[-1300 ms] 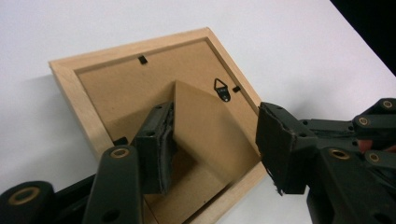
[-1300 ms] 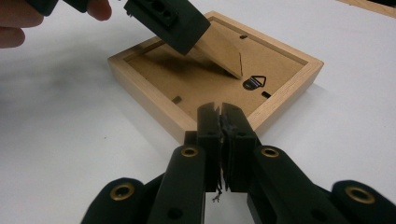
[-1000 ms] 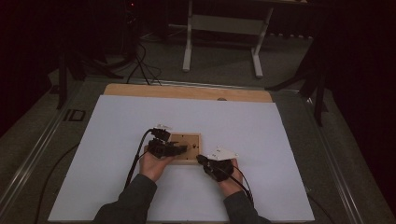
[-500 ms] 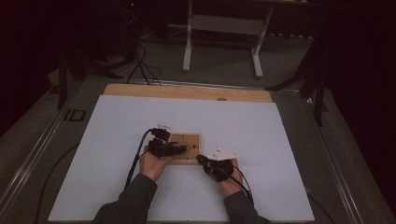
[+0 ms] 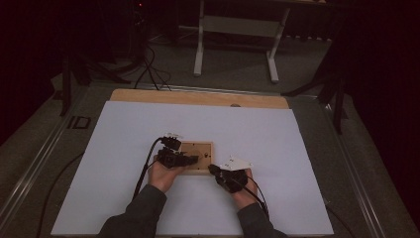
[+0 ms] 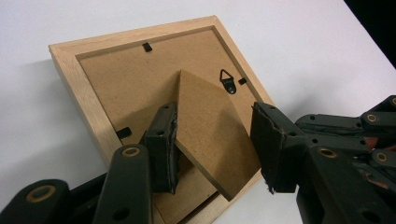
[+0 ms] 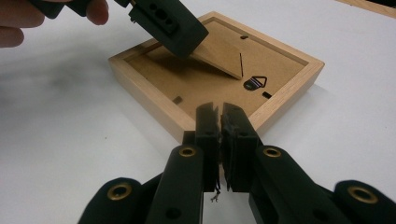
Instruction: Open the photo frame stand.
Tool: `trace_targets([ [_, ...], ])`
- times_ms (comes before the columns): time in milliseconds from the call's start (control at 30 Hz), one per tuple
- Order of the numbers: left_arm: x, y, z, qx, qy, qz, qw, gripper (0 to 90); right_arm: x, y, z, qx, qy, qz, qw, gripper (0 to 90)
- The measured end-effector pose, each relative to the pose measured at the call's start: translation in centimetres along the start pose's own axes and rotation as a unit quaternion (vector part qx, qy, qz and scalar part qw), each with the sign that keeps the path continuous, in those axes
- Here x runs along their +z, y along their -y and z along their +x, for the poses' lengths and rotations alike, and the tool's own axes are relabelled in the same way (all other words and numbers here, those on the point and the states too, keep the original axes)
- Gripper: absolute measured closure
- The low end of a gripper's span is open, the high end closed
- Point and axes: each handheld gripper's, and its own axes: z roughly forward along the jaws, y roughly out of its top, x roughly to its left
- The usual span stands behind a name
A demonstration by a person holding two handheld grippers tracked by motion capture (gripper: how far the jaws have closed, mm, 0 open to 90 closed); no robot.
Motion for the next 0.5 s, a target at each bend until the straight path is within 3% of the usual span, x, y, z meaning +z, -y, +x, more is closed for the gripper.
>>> trace_targets([
  [500,-0.24,0.36,-0.66,0.027,-0.016,-0.011,0.9994,54.9,-0.11,-0.1,0.03,-0.01,-0.002,0.004,0.9999,70.6],
])
